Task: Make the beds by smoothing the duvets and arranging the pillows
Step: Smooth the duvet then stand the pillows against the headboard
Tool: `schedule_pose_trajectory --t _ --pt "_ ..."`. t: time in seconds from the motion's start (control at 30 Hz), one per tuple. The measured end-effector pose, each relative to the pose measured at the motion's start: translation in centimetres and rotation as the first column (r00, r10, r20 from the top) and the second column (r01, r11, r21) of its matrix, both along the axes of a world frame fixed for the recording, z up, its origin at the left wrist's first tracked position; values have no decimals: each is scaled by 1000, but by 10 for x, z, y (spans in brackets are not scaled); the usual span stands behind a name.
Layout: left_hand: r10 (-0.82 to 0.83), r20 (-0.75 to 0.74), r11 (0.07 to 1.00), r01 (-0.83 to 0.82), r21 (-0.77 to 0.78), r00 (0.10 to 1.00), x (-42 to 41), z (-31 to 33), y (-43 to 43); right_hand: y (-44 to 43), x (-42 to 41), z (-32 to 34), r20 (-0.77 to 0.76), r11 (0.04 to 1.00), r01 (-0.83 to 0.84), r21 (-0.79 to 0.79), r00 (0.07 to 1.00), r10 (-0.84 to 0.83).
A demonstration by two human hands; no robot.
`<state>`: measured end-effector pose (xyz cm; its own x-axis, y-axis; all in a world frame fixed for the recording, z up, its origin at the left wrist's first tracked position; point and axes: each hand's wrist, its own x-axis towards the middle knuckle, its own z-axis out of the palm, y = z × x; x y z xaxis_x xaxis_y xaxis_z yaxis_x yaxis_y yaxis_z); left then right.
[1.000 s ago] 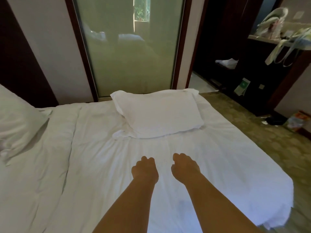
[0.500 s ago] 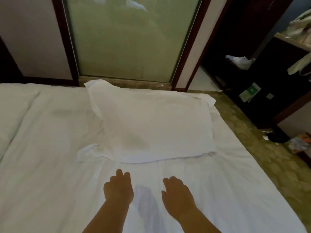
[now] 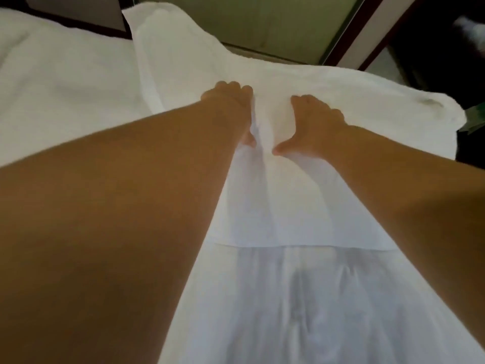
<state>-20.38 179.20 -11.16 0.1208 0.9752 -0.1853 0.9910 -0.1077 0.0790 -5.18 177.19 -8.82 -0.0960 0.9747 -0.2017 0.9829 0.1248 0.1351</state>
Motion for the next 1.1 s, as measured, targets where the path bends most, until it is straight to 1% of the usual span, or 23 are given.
schedule_pose_trajectory --t 0.03,0.17,0.33,0.47,0.57,0.67,0.73,0.8,0.9,0.97,1.0,1.03,1.1 --pt "2 -3 1000 -2 -19 1000 3 -11 2 4 -1 -8 3 1000 -2 -31 1000 2" --pt "23 -13 995 -25 -101 1000 16 -46 3 1 -9 -45 114 997 -56 -56 992 62" --pt "25 -30 983 -30 -181 999 24 -73 -16 -11 -18 -62 171 987 -45 -154 983 72" --pt "39 -22 982 -42 -183 999 26 -84 -47 -39 -24 -65 186 979 -11 -205 981 50" --pt "35 -12 980 -37 -196 999 27 -83 -76 -69 -25 -67 178 981 -59 -183 980 92" --pt "78 3 965 -74 -251 997 26 -76 -115 -109 -25 -65 164 976 -92 -199 978 126" --pt "60 -49 964 -71 -256 997 28 -69 -151 -141 -24 -63 161 970 -148 -194 970 180" --pt "12 -108 976 -35 -216 994 31 -63 -195 -181 -22 -62 157 958 -215 -189 957 245" --pt "-7 -115 981 -16 -192 993 36 -49 -275 -266 -20 -59 109 938 -280 -204 946 306" --pt "7 -112 977 -31 -213 994 41 -41 -342 -339 -17 -54 45 933 -271 -237 956 290" --pt "35 -112 968 -61 -242 993 44 -40 -381 -378 -16 -51 11 926 -267 -267 960 280" --pt "96 -107 954 -123 -275 990 47 -40 -423 -415 -15 -47 -19 915 -274 -297 959 281" --pt "271 -77 898 -281 -338 960 52 -38 -504 -479 -14 -37 -62 899 -315 -305 948 311"
